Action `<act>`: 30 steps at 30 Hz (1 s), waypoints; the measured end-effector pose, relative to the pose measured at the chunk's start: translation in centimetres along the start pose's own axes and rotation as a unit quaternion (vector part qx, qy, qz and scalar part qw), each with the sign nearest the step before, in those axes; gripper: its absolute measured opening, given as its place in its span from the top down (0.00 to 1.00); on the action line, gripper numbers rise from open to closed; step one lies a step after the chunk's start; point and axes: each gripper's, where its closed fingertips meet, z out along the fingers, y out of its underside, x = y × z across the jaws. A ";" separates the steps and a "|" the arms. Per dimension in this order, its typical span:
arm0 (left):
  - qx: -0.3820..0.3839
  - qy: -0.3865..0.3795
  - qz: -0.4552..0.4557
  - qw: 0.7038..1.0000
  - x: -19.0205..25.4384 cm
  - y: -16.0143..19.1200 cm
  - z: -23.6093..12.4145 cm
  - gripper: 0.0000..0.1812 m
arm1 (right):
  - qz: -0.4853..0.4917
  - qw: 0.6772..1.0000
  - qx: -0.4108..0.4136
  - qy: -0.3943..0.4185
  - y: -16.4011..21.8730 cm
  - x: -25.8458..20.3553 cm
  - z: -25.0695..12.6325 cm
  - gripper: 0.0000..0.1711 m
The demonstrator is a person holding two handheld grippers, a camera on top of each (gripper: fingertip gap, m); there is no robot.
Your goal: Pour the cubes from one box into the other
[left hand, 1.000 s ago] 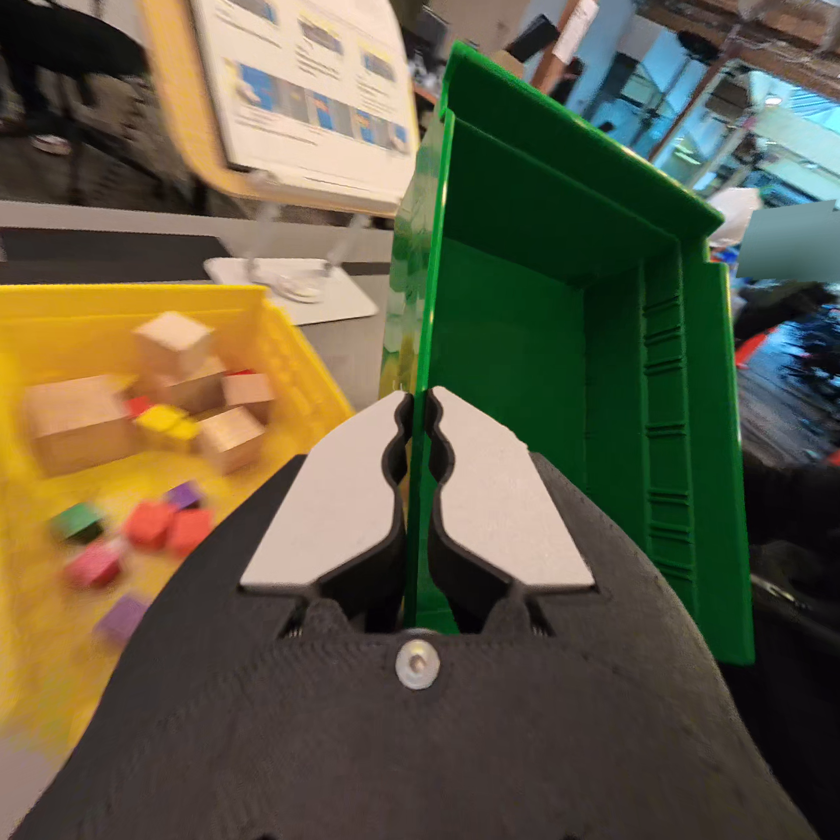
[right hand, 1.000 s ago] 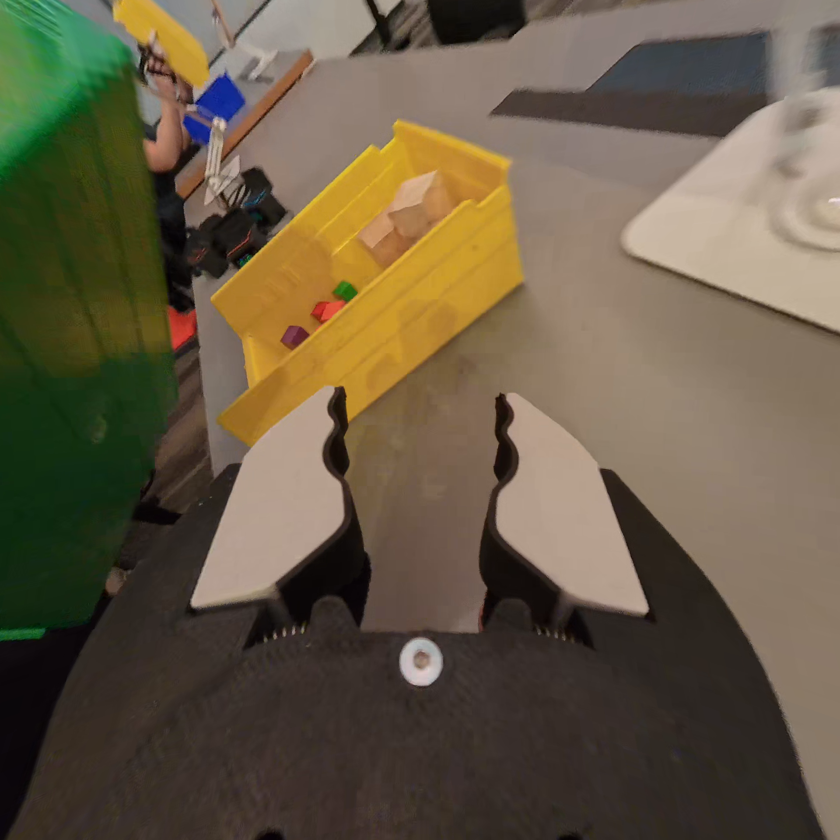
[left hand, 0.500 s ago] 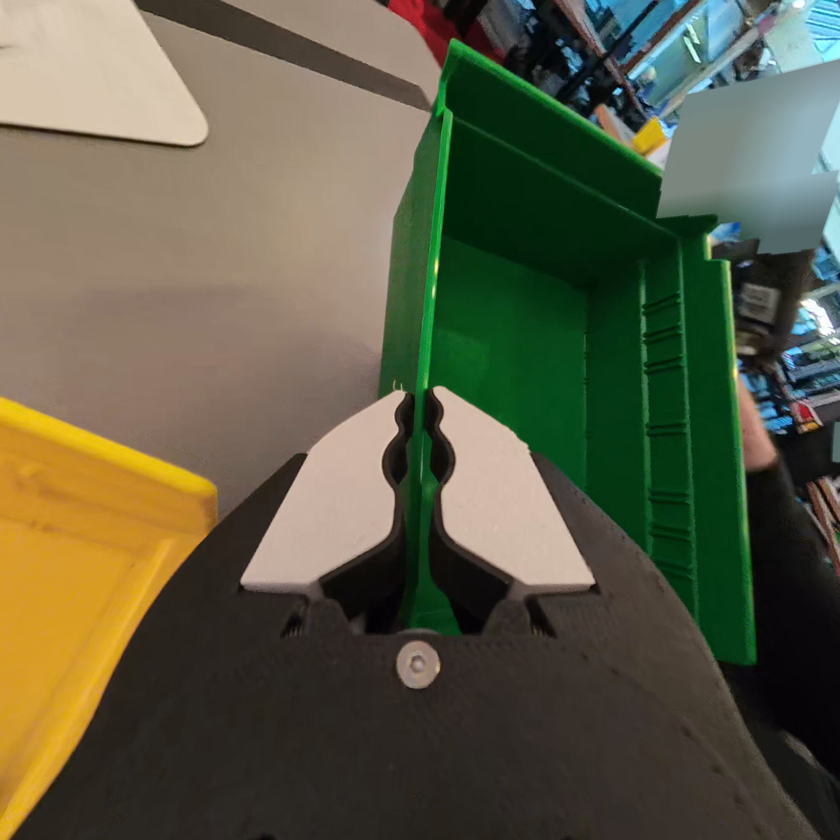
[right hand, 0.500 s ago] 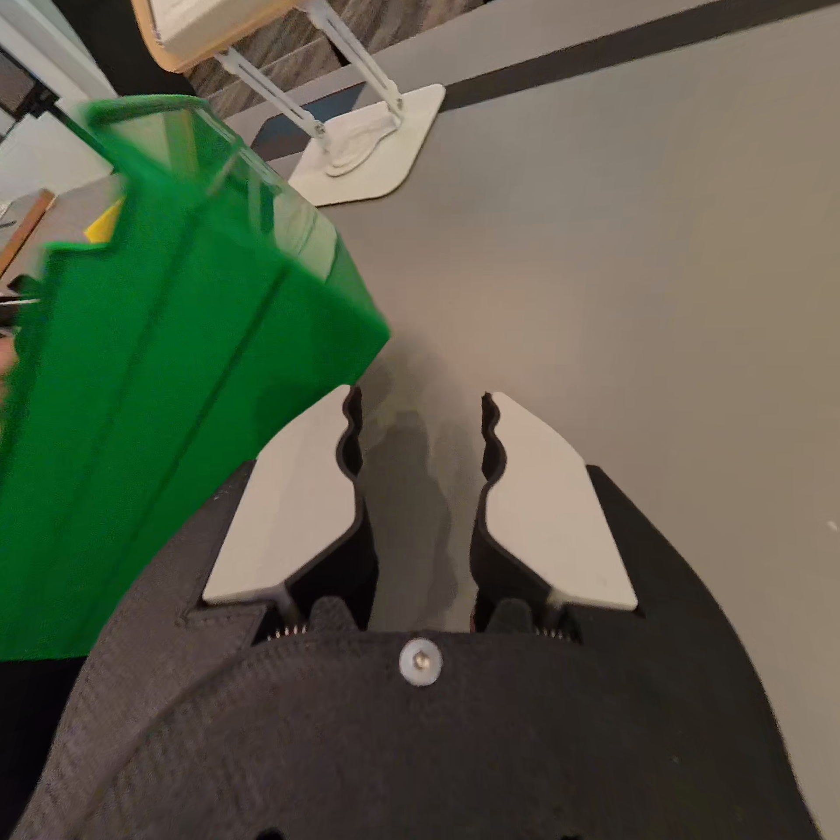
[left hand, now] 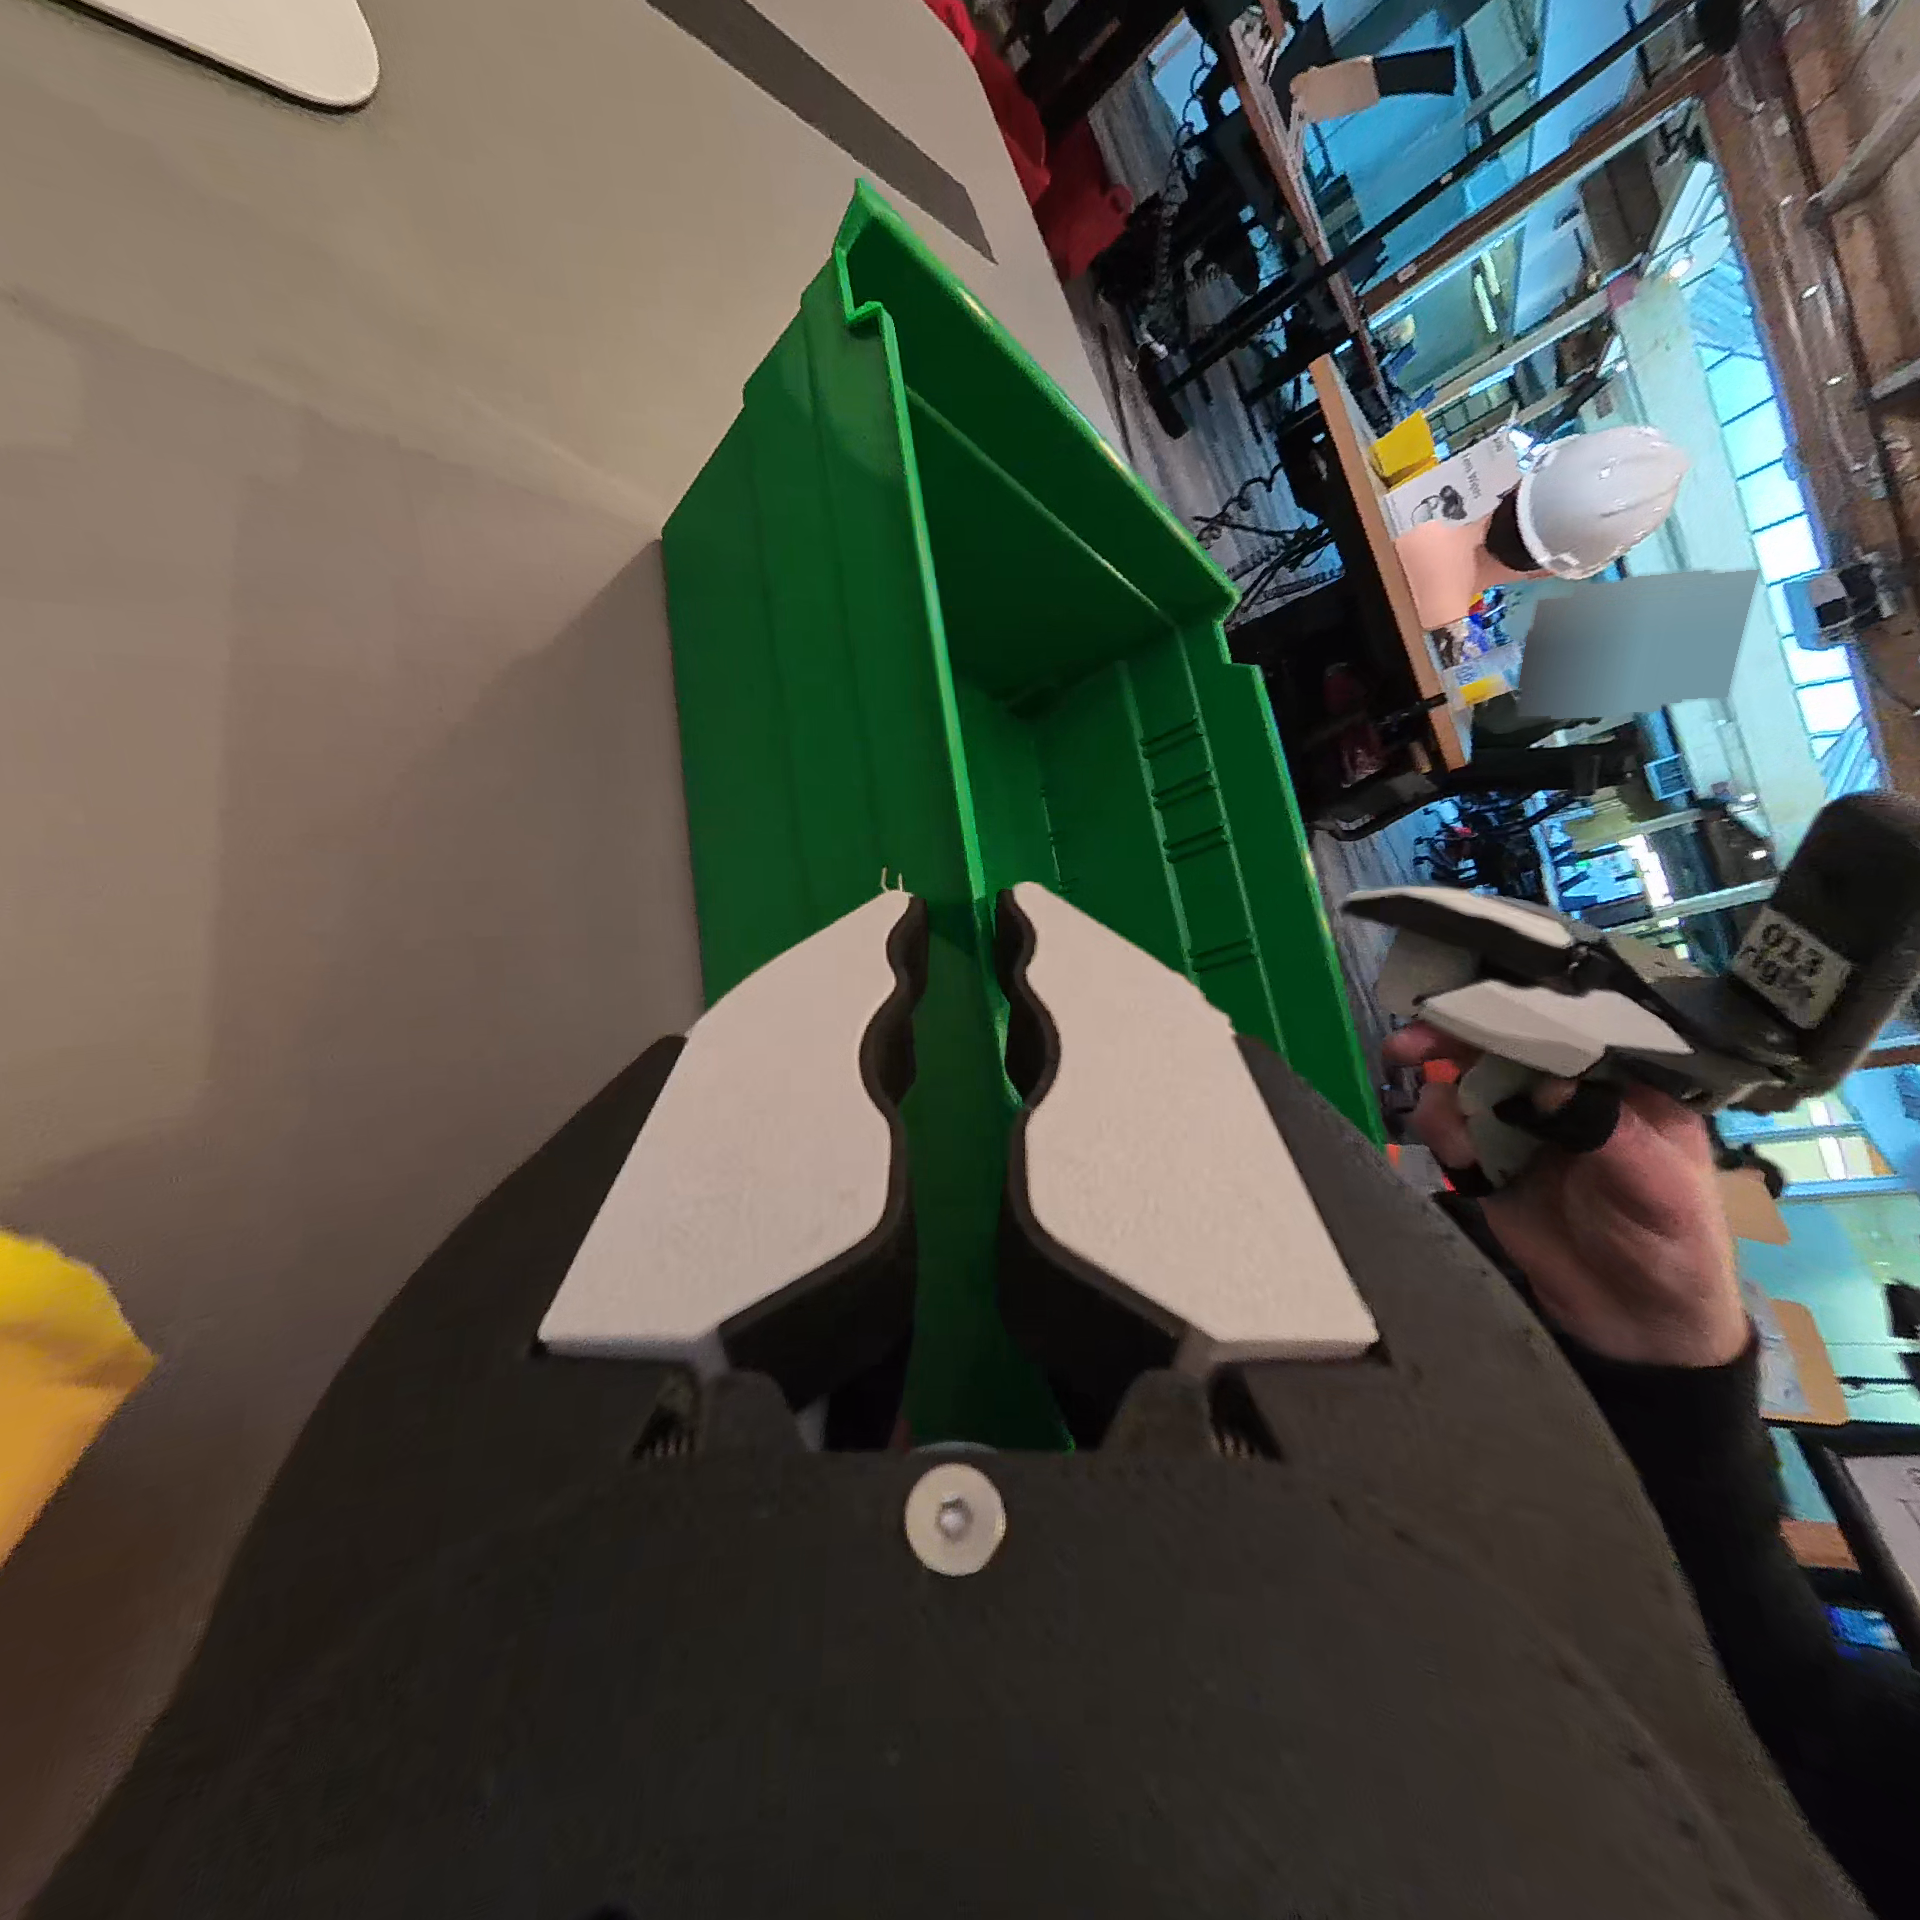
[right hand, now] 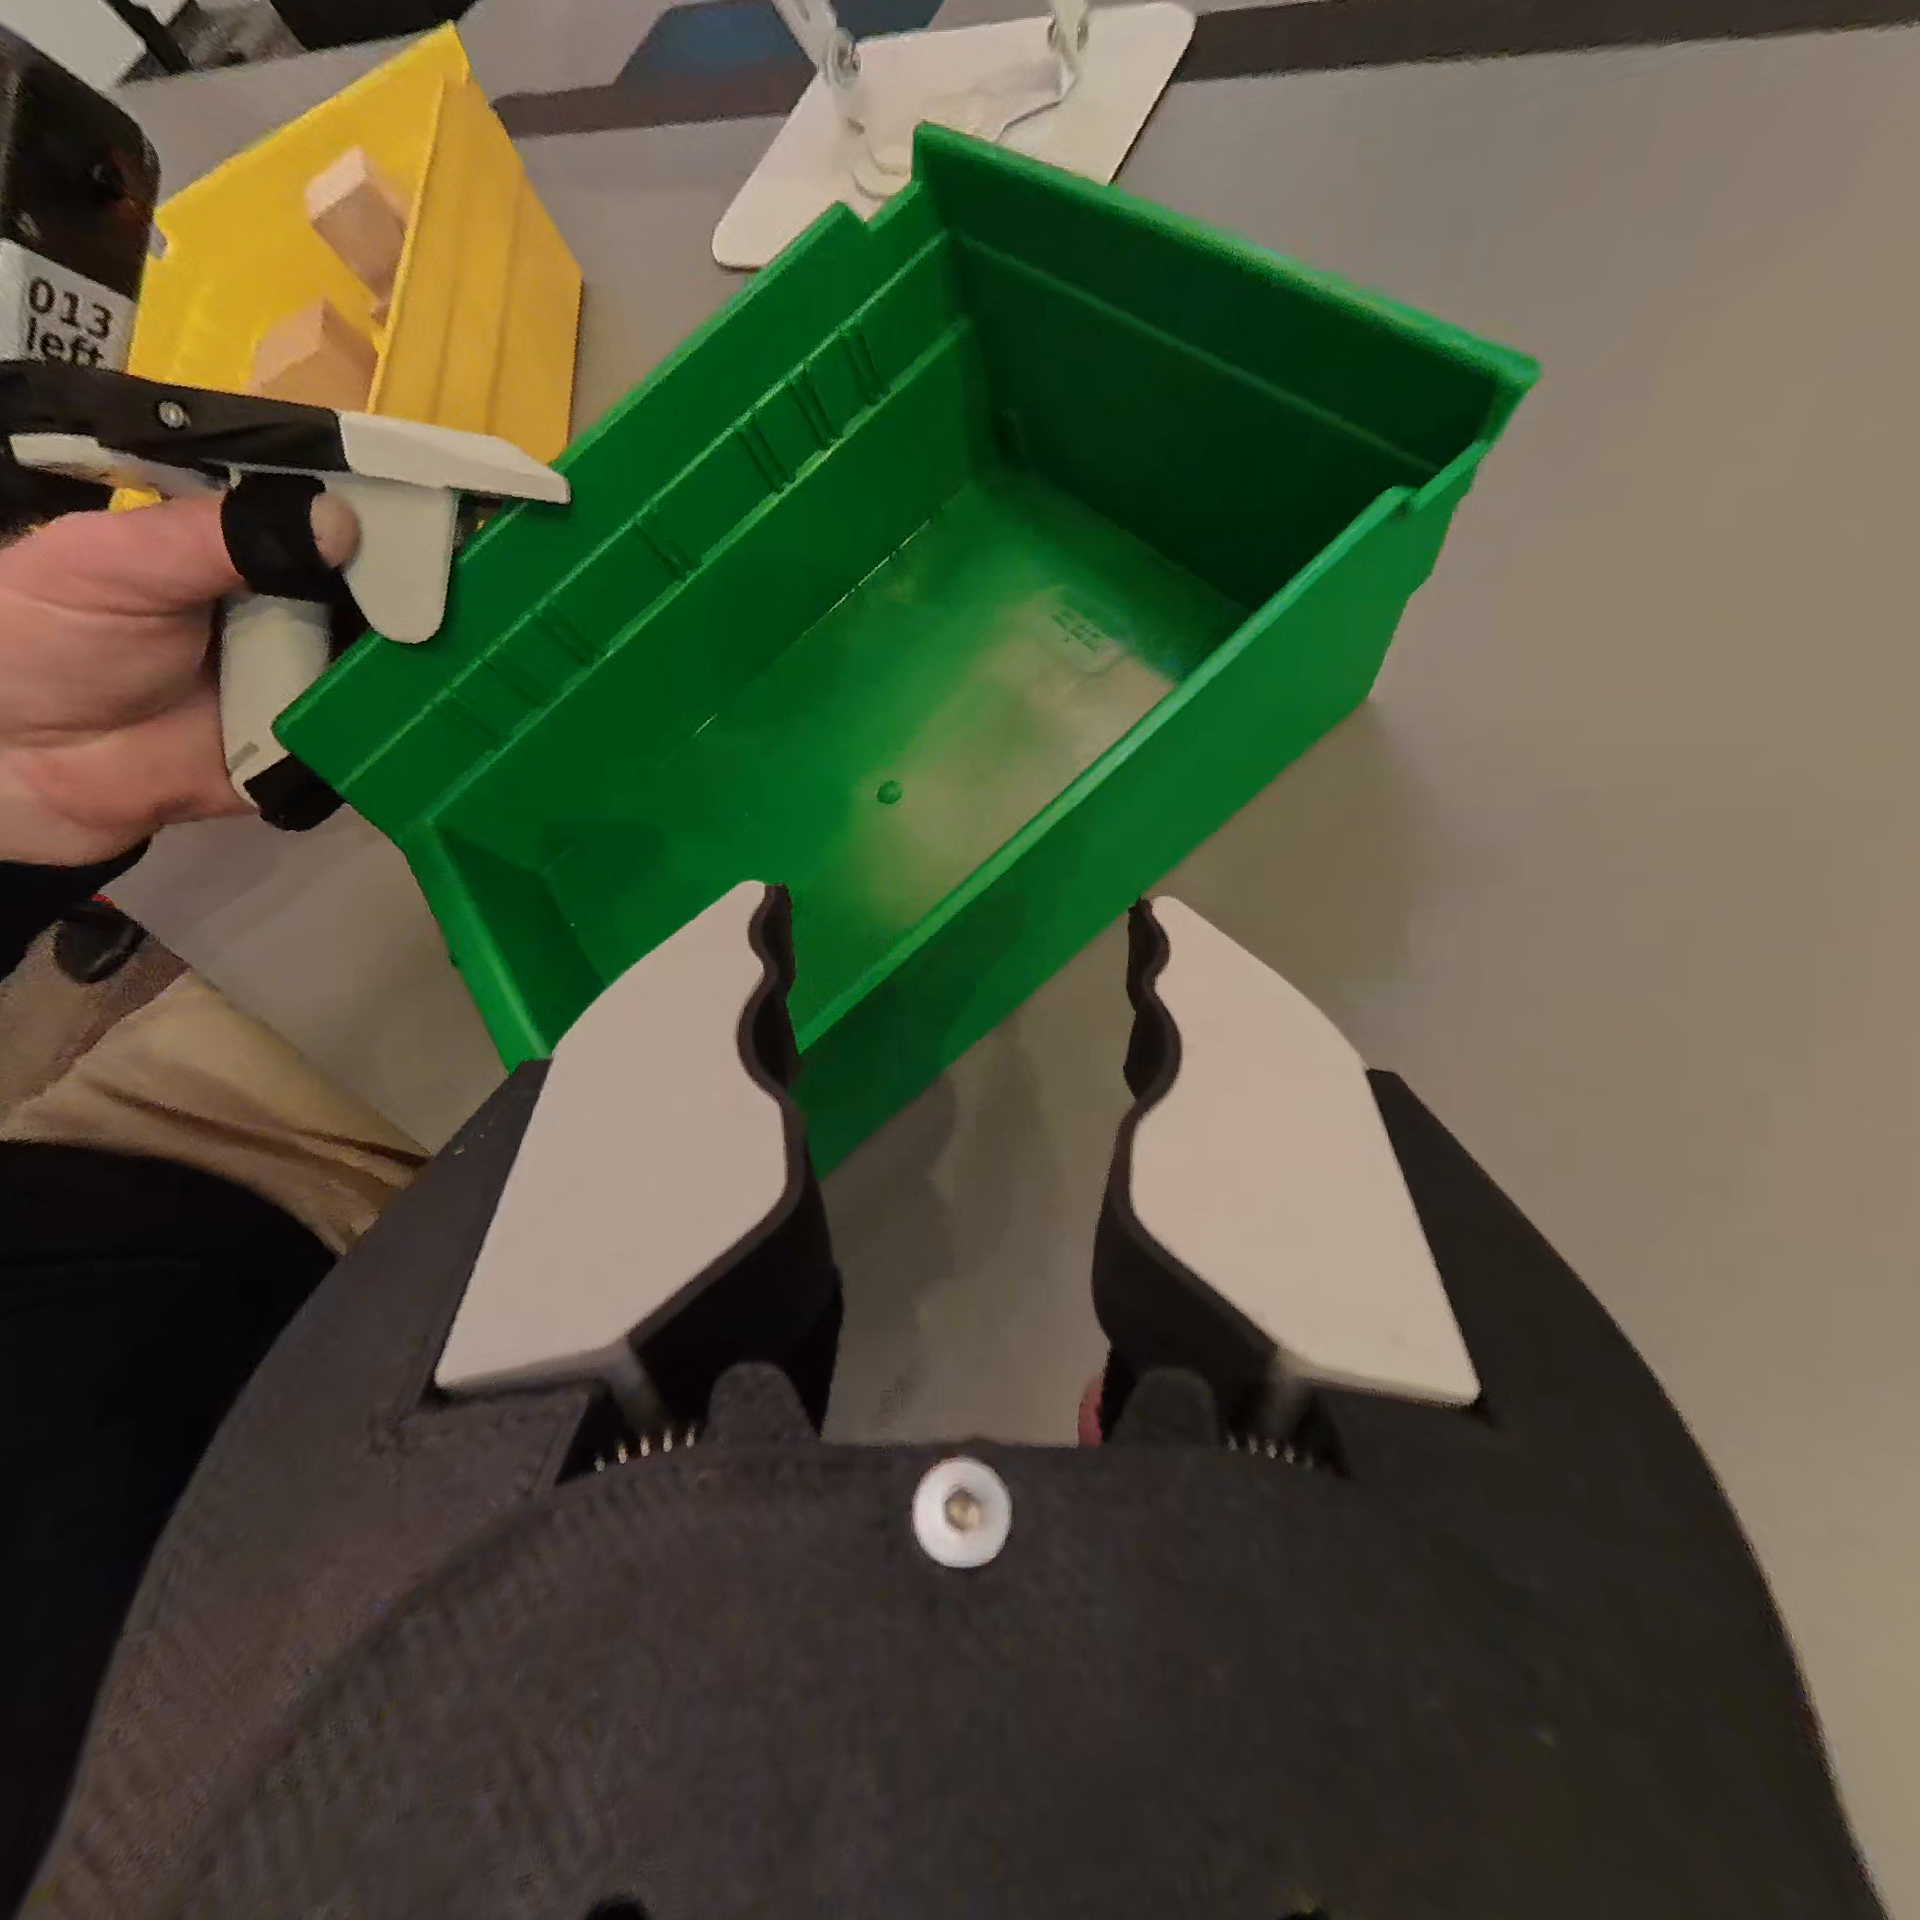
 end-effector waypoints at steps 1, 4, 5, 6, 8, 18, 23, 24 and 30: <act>0.000 0.007 -0.010 1.000 0.1 0.1 0.0 0.93 | -0.002 1.000 -0.013 -0.002 0.4 -0.4 0.4 0.66; -0.001 0.018 -0.015 1.000 0.5 0.4 0.2 0.93 | -0.014 0.998 -0.054 0.015 1.9 -0.2 1.7 0.64; -0.003 0.024 -0.018 1.000 0.8 0.6 0.3 0.93 | -0.016 0.998 -0.065 0.019 2.3 -0.1 2.0 0.65; -0.006 0.033 -0.023 0.999 1.0 0.9 0.5 0.93 | -0.020 0.997 -0.077 0.023 2.7 0.1 2.3 0.67; -0.003 0.043 -0.033 0.999 1.4 1.1 0.7 0.92 | -0.021 0.996 -0.085 0.024 2.9 0.3 2.4 0.71; -0.039 0.091 -0.046 0.994 3.0 2.3 2.1 0.92 | -0.054 0.988 -0.119 0.085 2.5 4.3 1.4 0.93; -0.049 0.107 -0.045 0.992 3.6 2.7 2.9 0.91 | -0.054 0.986 -0.133 0.087 2.0 6.0 1.2 0.95; -0.052 0.111 -0.046 0.991 3.8 2.7 3.1 0.91 | -0.056 0.985 -0.137 0.088 1.9 6.2 1.2 0.95; -0.058 0.127 -0.047 0.989 4.1 2.7 3.8 0.91 | -0.042 0.988 -0.134 0.069 1.6 6.9 1.2 0.95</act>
